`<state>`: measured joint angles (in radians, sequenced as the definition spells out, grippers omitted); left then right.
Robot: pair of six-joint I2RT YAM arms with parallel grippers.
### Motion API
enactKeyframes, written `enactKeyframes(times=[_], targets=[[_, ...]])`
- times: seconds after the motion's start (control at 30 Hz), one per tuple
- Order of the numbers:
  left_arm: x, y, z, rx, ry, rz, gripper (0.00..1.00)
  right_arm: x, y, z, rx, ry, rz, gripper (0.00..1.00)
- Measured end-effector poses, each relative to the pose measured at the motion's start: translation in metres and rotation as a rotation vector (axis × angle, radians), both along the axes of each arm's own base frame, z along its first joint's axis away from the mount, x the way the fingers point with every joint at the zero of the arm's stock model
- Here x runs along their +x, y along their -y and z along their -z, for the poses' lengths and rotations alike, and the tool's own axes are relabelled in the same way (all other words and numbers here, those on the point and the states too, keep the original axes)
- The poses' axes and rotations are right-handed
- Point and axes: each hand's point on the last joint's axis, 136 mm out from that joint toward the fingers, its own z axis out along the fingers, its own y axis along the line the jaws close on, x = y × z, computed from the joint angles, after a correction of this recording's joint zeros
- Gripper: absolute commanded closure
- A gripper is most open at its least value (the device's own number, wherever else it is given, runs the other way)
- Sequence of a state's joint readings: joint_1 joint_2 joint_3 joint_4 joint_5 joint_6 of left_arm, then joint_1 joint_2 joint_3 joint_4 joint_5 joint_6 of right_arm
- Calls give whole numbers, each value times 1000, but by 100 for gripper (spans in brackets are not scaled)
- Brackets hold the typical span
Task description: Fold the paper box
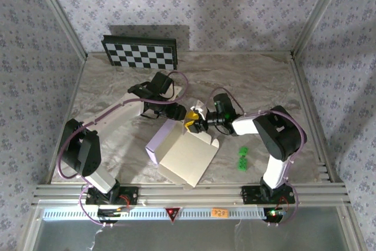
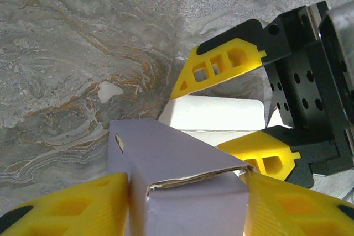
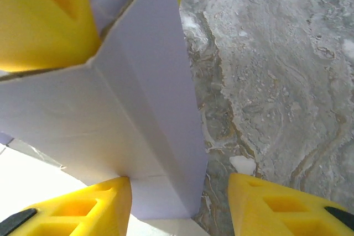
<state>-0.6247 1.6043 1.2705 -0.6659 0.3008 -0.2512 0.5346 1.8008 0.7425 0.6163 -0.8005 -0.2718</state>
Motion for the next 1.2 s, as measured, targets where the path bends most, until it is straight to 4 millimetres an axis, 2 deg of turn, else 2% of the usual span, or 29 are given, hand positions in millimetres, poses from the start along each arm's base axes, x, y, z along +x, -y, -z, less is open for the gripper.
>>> enactKeyframes(times=[0.23, 0.43, 0.63, 0.83, 0.97, 1.2], targets=[[-3, 1, 0, -6, -13, 14, 47, -5, -6, -2, 31, -21, -66, 55], [-7, 2, 0, -13, -24, 29, 31, -5, -10, -5, 45, -24, -90, 59], [-11, 5, -5, -42, -28, 43, 24, -3, -16, -11, 53, -13, -101, 60], [-12, 4, -1, -43, -35, 43, 22, -3, -20, -14, 55, -13, -113, 62], [-13, 3, 1, -40, -38, 41, 25, -4, -22, -12, 50, -23, -116, 63], [-11, 1, 6, -45, -43, 22, 27, -3, -27, -6, 23, -38, -92, 78]])
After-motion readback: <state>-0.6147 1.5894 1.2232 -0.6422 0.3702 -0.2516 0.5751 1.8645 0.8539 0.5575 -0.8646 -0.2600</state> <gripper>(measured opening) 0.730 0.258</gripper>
